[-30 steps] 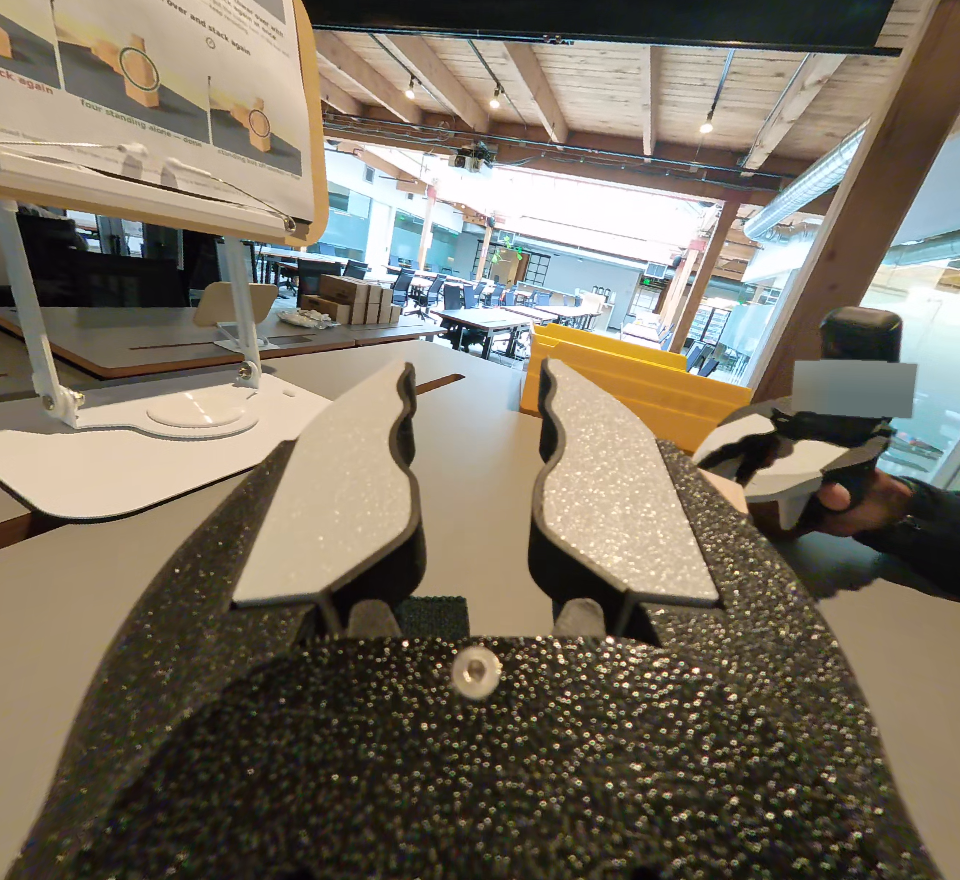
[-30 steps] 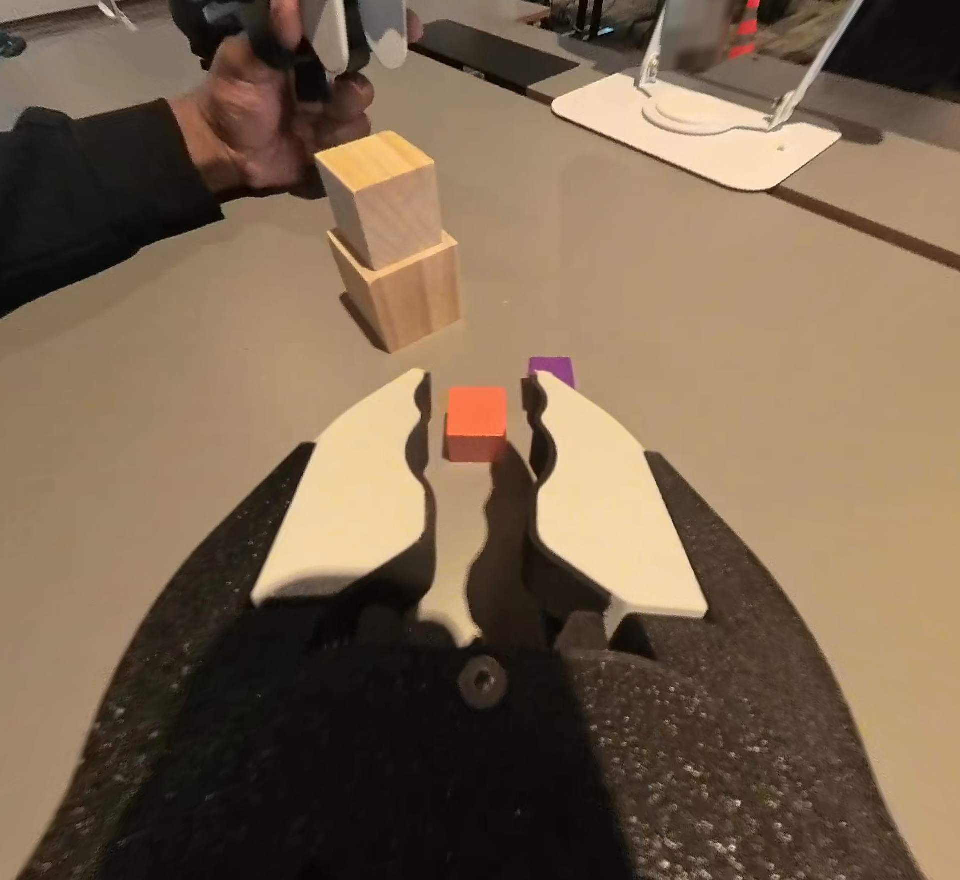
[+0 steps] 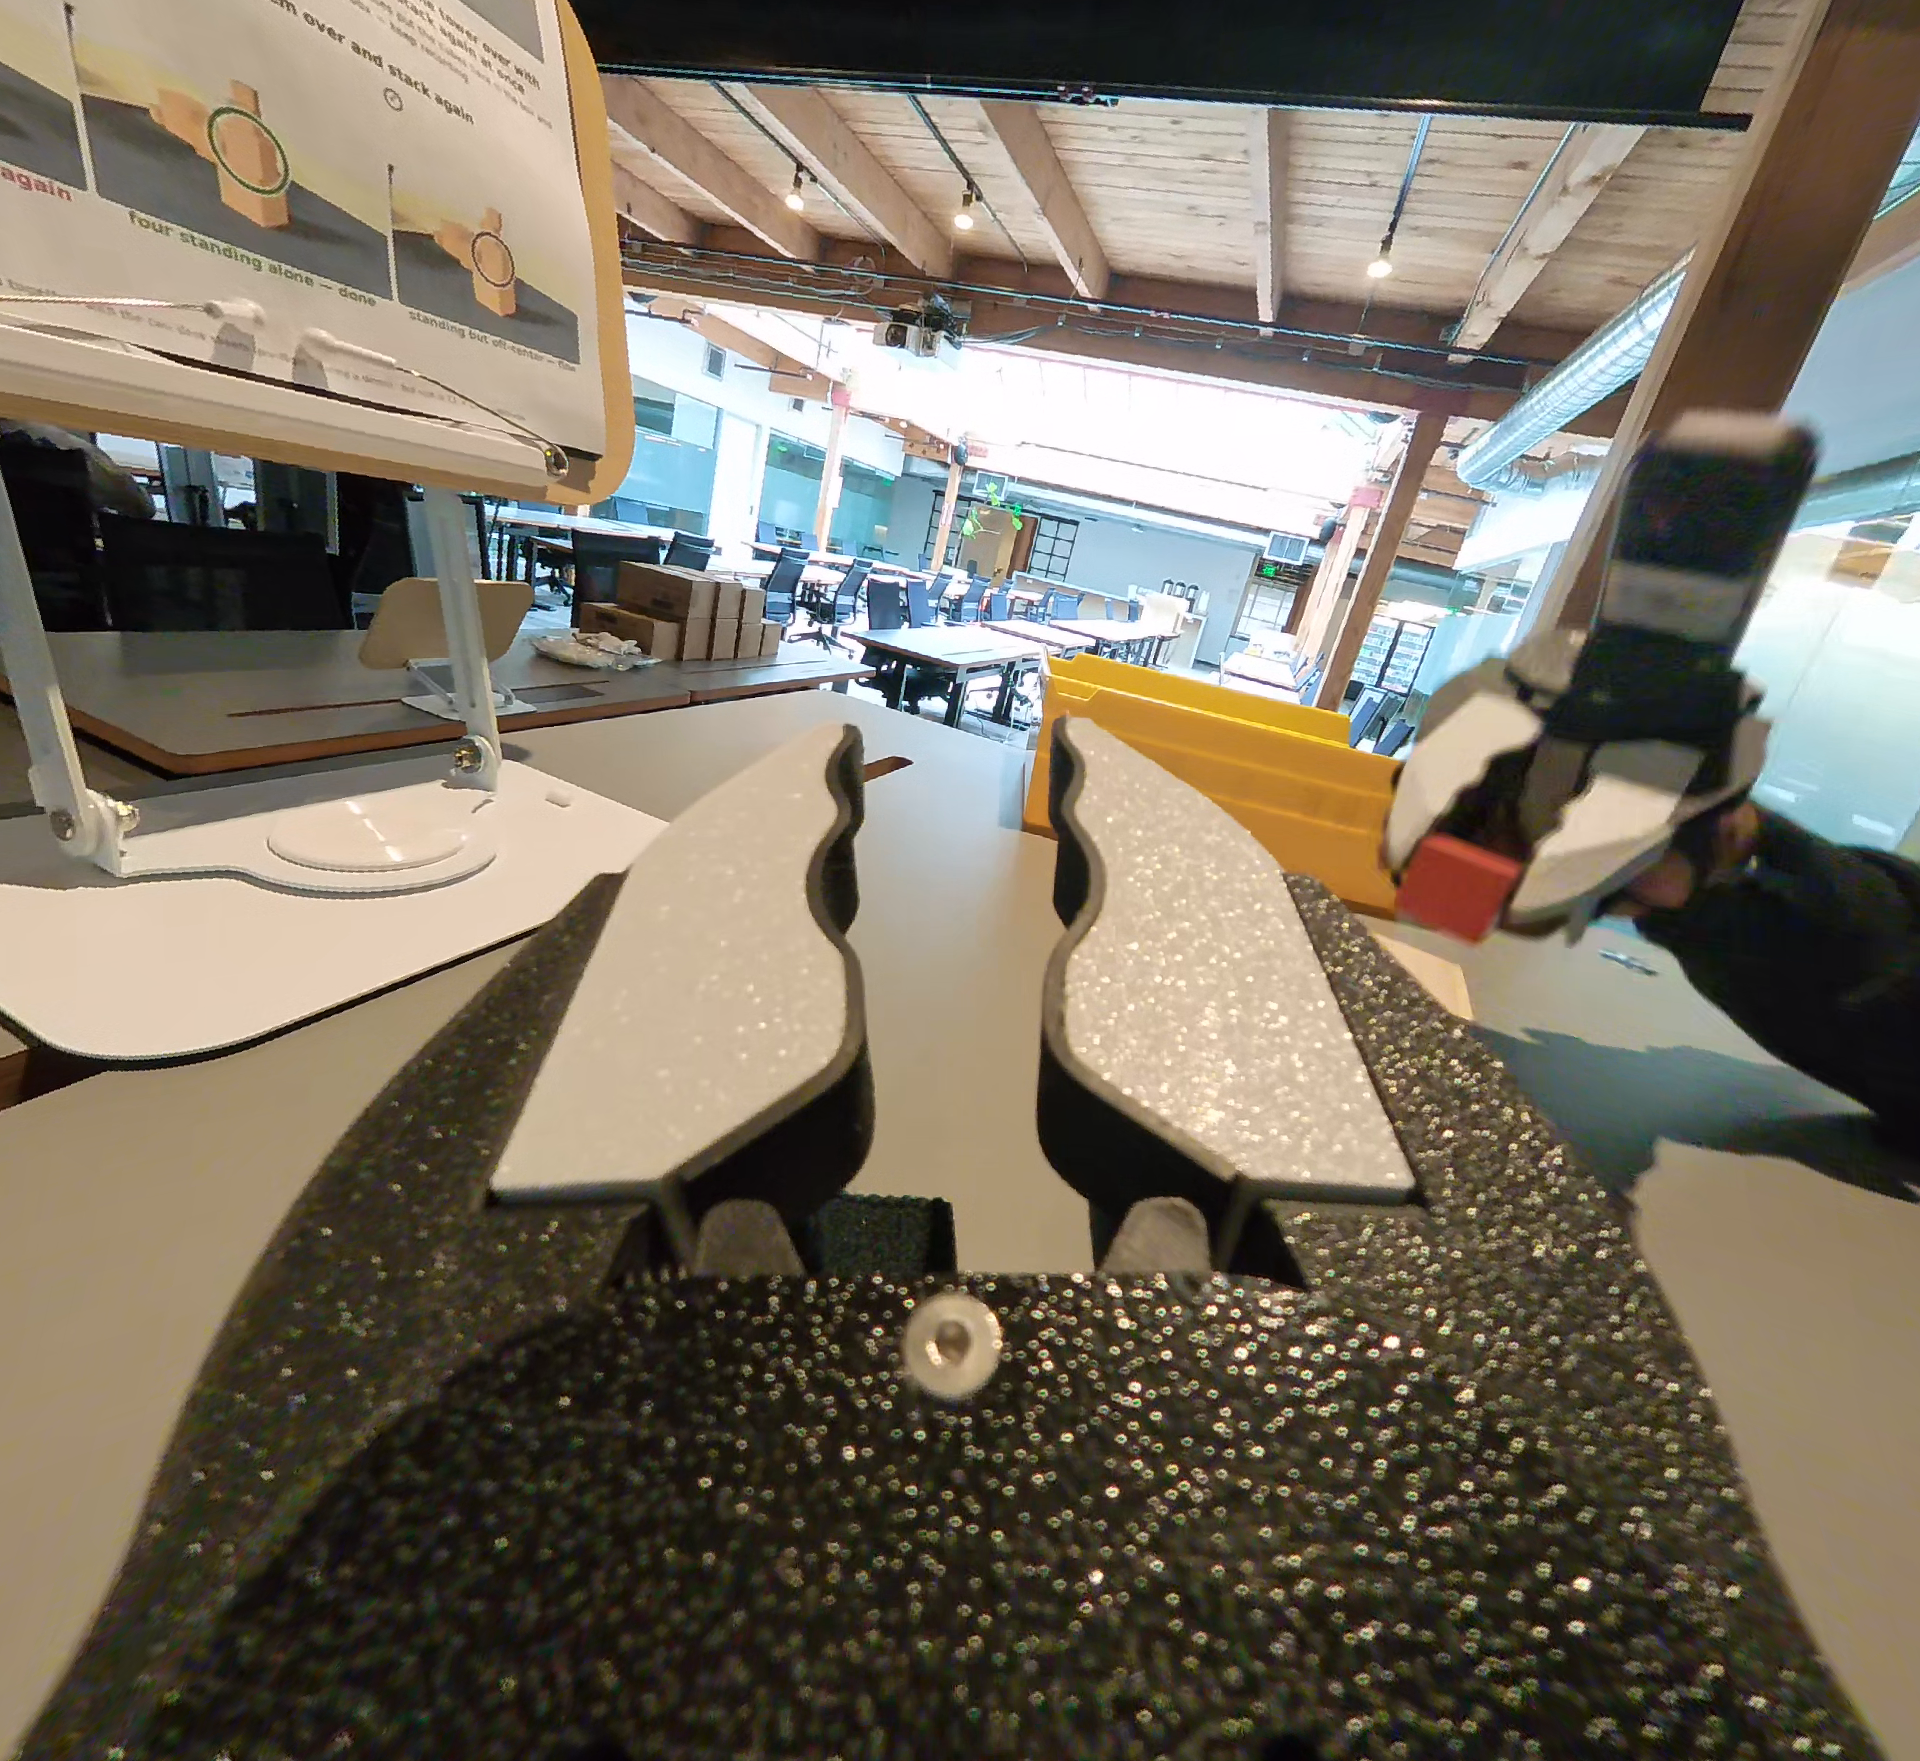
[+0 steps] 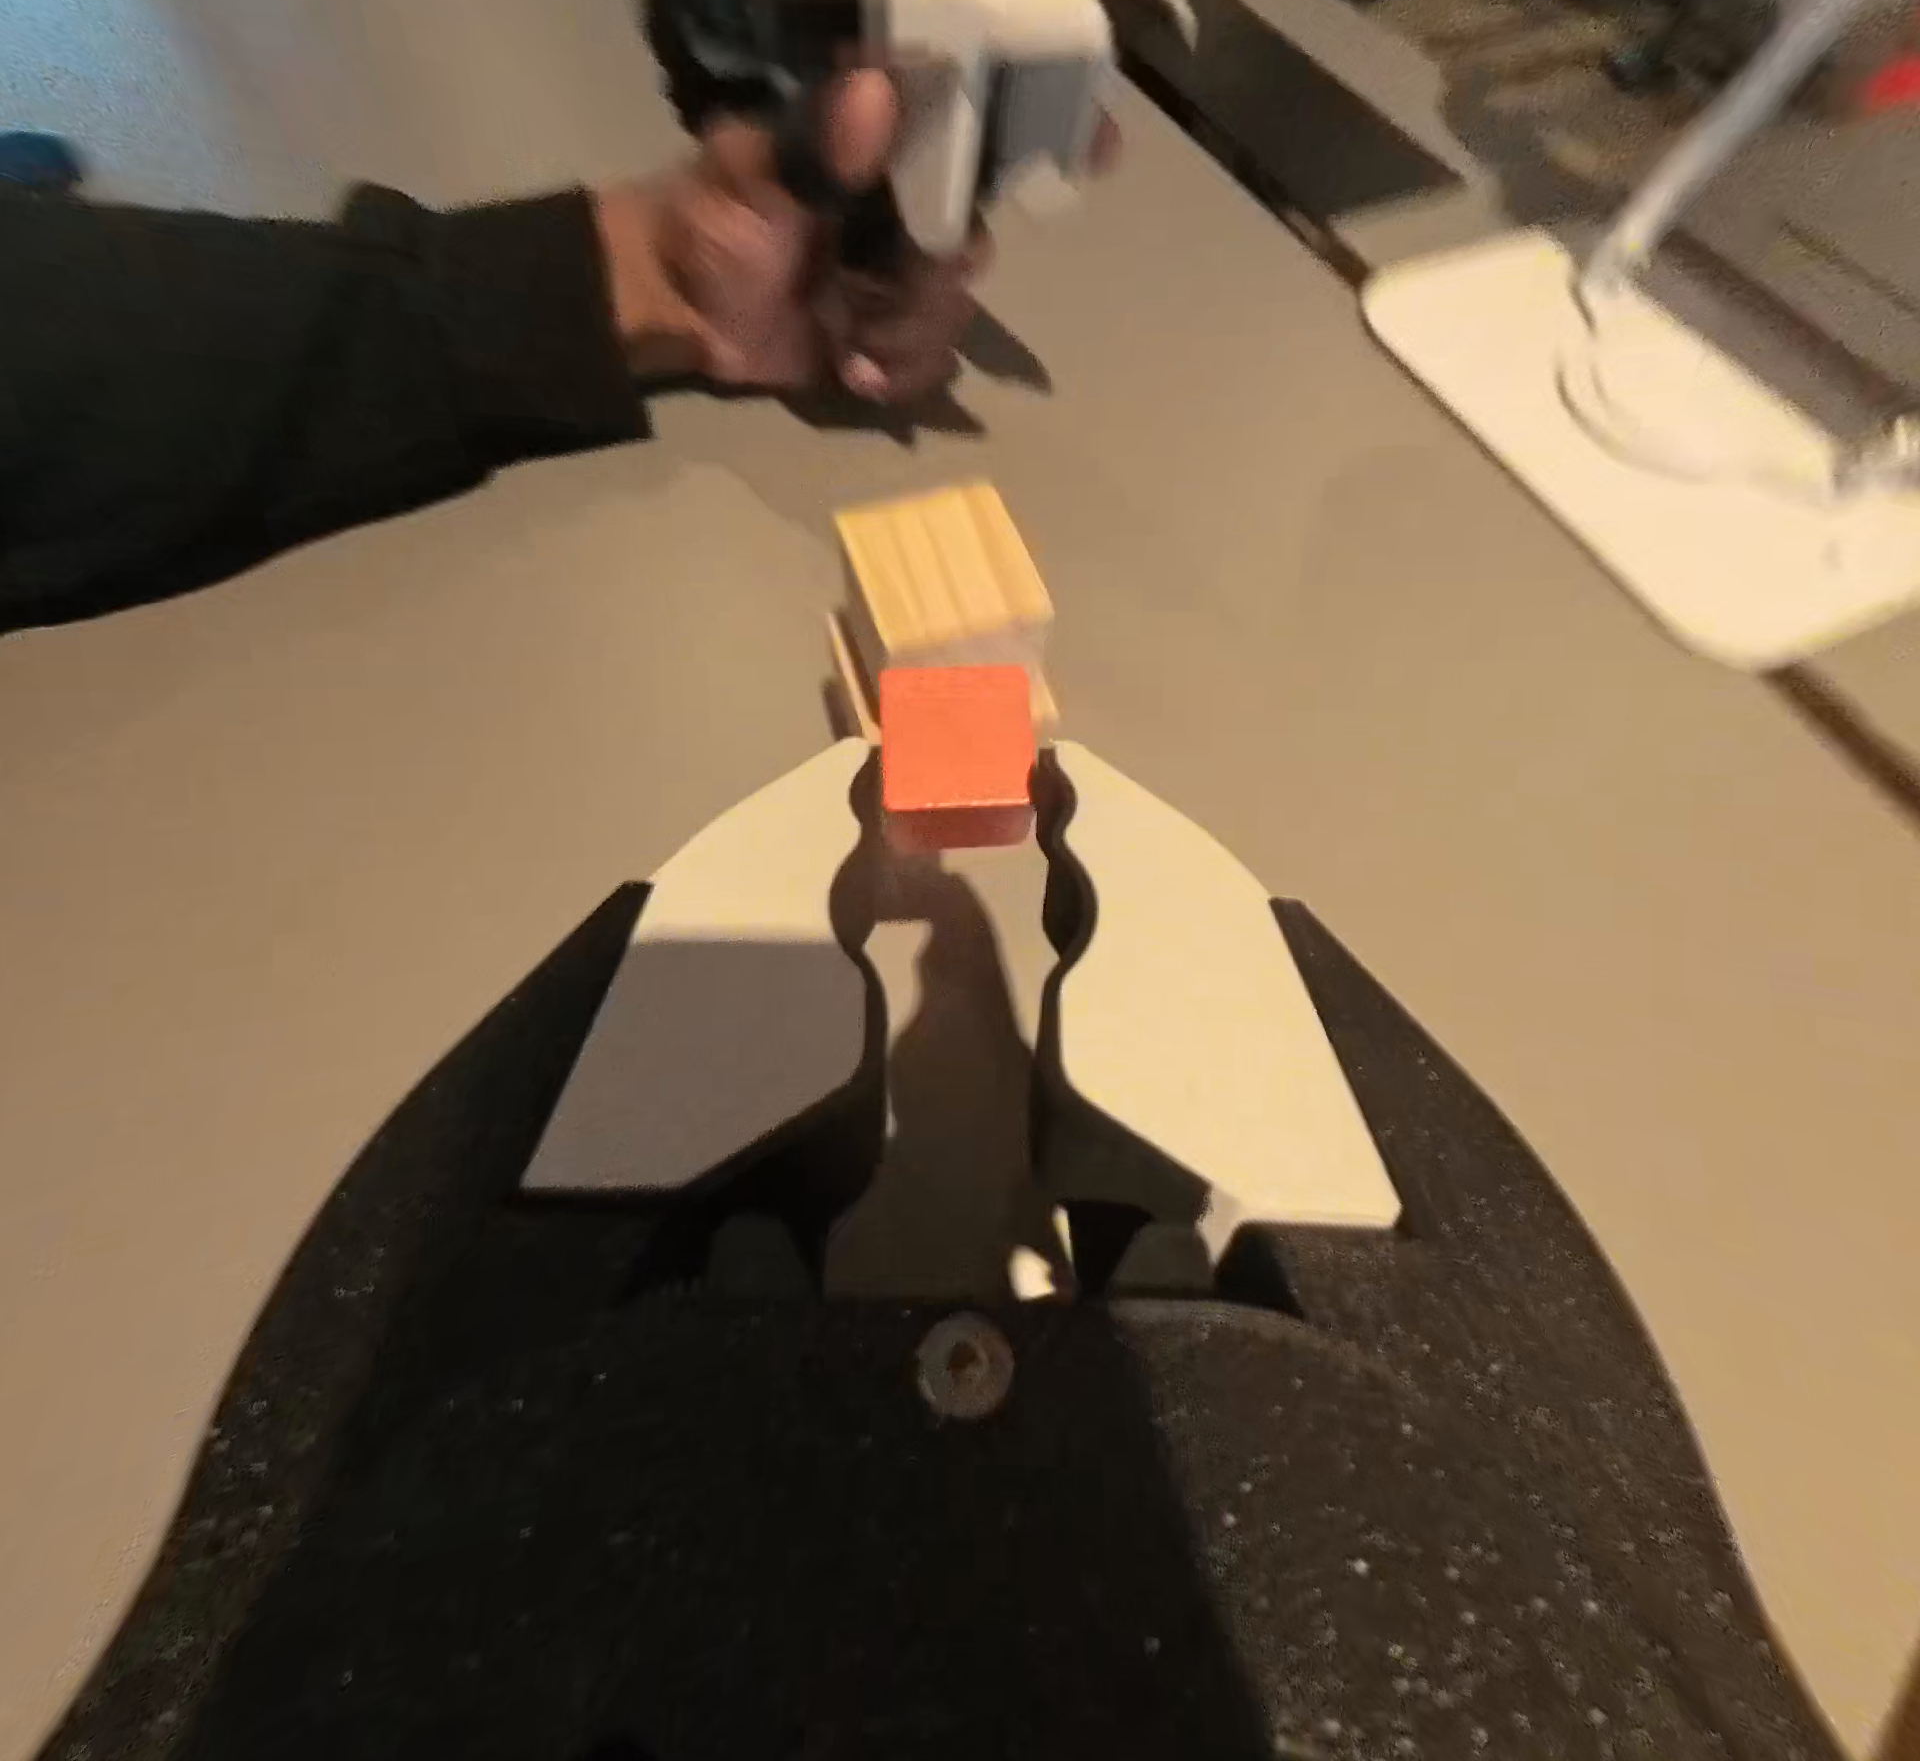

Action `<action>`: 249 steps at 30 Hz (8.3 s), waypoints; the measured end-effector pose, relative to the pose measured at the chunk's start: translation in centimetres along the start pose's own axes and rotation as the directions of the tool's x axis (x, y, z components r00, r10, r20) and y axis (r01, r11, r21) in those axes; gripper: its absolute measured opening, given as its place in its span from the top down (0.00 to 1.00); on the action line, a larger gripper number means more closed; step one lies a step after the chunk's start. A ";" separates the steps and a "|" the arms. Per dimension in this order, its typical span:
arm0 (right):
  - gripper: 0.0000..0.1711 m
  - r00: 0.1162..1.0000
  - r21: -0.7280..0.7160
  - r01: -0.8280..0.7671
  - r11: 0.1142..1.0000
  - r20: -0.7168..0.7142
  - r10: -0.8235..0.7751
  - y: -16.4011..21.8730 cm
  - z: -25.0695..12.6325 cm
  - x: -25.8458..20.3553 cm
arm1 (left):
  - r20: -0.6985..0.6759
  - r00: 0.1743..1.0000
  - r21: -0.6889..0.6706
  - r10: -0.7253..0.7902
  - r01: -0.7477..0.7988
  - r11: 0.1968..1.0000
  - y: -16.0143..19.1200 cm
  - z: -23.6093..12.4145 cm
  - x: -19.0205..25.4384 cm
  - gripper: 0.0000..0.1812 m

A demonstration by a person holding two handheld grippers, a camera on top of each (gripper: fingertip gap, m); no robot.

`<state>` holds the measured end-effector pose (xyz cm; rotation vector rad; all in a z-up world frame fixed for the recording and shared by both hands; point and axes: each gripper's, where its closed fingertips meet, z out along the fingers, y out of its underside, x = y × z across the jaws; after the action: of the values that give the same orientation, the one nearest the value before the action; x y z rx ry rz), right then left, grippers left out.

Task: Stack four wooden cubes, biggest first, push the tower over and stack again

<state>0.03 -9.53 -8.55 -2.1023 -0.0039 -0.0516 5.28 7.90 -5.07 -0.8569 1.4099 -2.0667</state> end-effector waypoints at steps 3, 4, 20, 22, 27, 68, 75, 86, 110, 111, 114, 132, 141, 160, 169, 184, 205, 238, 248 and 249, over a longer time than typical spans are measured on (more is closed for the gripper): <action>0.84 0.973 -0.013 0.186 0.983 0.145 -0.182 -4.2 -0.1 -1.5 | -0.002 1.000 -0.005 -0.001 0.001 1.000 0.1 0.0 0.0 0.82; 0.84 0.958 -0.031 0.240 0.970 0.169 -0.232 -5.1 0.2 -1.6 | -0.003 1.000 -0.005 0.000 0.000 1.000 0.1 0.0 0.0 0.82; 0.84 0.937 -0.109 0.234 0.966 0.289 -0.194 -4.0 4.4 -0.7 | -0.018 0.999 -0.024 -0.043 0.042 0.999 0.3 0.3 -0.2 0.82; 0.84 0.939 -0.127 0.232 0.965 0.290 -0.187 -3.7 4.5 -0.7 | -0.018 0.999 -0.030 -0.042 0.041 0.999 0.4 0.4 -0.2 0.82; 0.84 0.946 -0.163 0.218 0.962 0.277 -0.167 -2.9 5.0 -0.3 | -0.019 0.999 -0.036 -0.043 0.042 0.998 0.5 0.5 -0.2 0.82; 0.74 0.983 -0.121 0.114 0.986 0.154 -0.094 -0.6 1.2 5.5 | -0.028 0.999 -0.037 -0.040 0.039 0.999 0.5 0.5 -0.1 0.85; 0.76 0.995 0.073 -0.051 0.996 -0.087 0.058 4.8 0.5 7.8 | -0.025 0.999 -0.039 -0.045 0.044 0.998 0.5 0.6 -0.2 0.85; 0.73 0.993 -0.233 -0.026 0.972 -0.115 -0.001 9.7 2.5 5.1 | -0.019 0.999 -0.047 -0.046 0.045 0.998 0.7 1.0 -0.2 0.85; 0.87 0.995 0.097 0.064 0.993 0.075 -0.072 -2.2 0.7 3.7 | -0.013 0.999 -0.047 -0.033 0.032 0.998 0.7 1.1 -0.2 0.86; 0.87 0.991 0.098 0.085 0.992 0.094 -0.094 -3.7 0.7 3.3 | -0.012 0.999 -0.047 -0.029 0.029 0.998 0.7 1.1 -0.2 0.86; 0.87 0.976 0.069 0.150 0.986 0.152 -0.159 -7.2 1.2 1.8 | -0.013 1.000 -0.044 -0.024 0.023 0.999 0.7 1.0 -0.1 0.86; 0.87 0.929 -0.088 0.236 0.968 0.313 -0.198 -5.8 3.4 -0.9 | -0.006 0.999 -0.065 -0.047 0.047 0.997 1.0 1.2 -0.4 0.86; 0.87 0.925 -0.112 0.258 0.960 0.316 -0.211 -4.9 4.0 -0.8 | -0.006 0.999 -0.067 -0.048 0.047 0.997 1.0 1.2 -0.4 0.86; 0.87 0.921 -0.096 0.259 0.961 0.325 -0.216 -4.8 4.0 -0.7 | -0.006 0.999 -0.069 -0.046 0.045 0.997 1.0 1.3 -0.4 0.86; 0.87 0.917 -0.090 0.266 0.960 0.330 -0.223 -4.7 4.0 -0.9 | -0.007 0.999 -0.070 -0.047 0.046 0.997 1.0 1.3 -0.4 0.86; 0.86 0.916 -0.091 0.275 0.957 0.328 -0.232 -4.6 4.1 -0.9 | -0.009 0.999 -0.071 -0.045 0.045 0.996 1.1 1.3 -0.4 0.86; 1.00 0.996 0.014 0.007 1.000 0.091 -0.009 -0.2 6.2 7.8 | -0.010 0.999 -0.063 -0.045 0.044 0.997 1.0 1.2 -0.3 0.86; 1.00 0.990 0.291 0.087 0.953 0.079 -0.114 -0.5 6.2 7.0 | -0.002 0.998 -0.046 -0.058 0.058 0.997 0.7 1.0 -0.6 0.87; 1.00 0.998 0.342 0.039 0.939 0.040 -0.056 -1.1 5.8 8.3 | 0.010 1.000 -0.044 -0.021 0.021 0.999 0.7 1.0 -0.5 0.87; 1.00 0.997 0.352 0.047 0.935 0.033 -0.063 -1.2 5.7 8.3 | 0.012 1.000 -0.042 0.005 -0.004 0.999 0.7 1.0 -0.4 0.88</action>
<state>8.47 -4.16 -10.06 -1.7446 -0.0921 -0.0359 6.31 7.30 -5.51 -0.8808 1.4525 -2.0317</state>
